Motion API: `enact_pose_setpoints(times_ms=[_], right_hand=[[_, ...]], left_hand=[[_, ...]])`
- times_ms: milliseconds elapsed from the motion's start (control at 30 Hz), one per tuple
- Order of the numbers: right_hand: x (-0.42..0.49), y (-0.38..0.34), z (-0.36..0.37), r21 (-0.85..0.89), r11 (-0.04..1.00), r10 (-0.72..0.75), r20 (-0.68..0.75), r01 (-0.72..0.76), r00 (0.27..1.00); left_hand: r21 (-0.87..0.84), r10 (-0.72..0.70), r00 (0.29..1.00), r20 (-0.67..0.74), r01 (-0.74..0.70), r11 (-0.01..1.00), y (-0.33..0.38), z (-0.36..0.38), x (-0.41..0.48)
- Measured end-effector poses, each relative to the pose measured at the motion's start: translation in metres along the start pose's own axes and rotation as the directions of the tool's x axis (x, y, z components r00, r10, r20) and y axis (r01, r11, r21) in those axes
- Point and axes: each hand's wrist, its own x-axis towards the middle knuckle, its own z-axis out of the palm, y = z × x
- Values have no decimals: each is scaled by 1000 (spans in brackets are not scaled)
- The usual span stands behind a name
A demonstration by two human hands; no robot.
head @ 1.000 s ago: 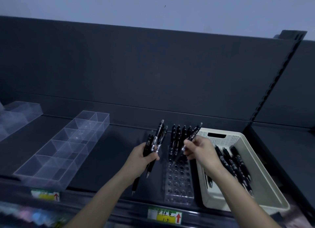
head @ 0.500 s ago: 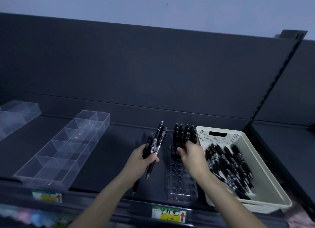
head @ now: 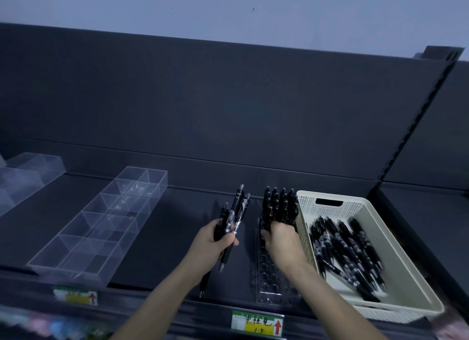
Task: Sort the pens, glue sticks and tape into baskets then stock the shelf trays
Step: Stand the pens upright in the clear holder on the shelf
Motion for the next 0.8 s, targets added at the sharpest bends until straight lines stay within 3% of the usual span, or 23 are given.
enact_pose_setpoints(times_ms=[167, 233, 367, 467, 800], right_hand=[[-5, 10, -12, 62, 998, 0, -73, 4, 997], [-7, 10, -22, 179, 983, -17, -127, 39, 992], [-13, 0, -37, 545, 835, -41, -76, 76, 996], [-13, -1, -39, 683, 728, -39, -52, 64, 998], [-16, 9, -51, 805, 591, -41, 97, -54, 994]], left_hand=[[-11, 11, 1000, 20, -11, 1000, 4, 3, 1], [-14, 20, 999, 50, -20, 1000, 7, 7, 2], [-26, 46, 993, 109, -44, 999, 15, 20, 2], [-21, 56, 986, 154, -54, 998, 20, 31, 1], [-19, 51, 983, 175, -48, 999, 22, 45, 1]])
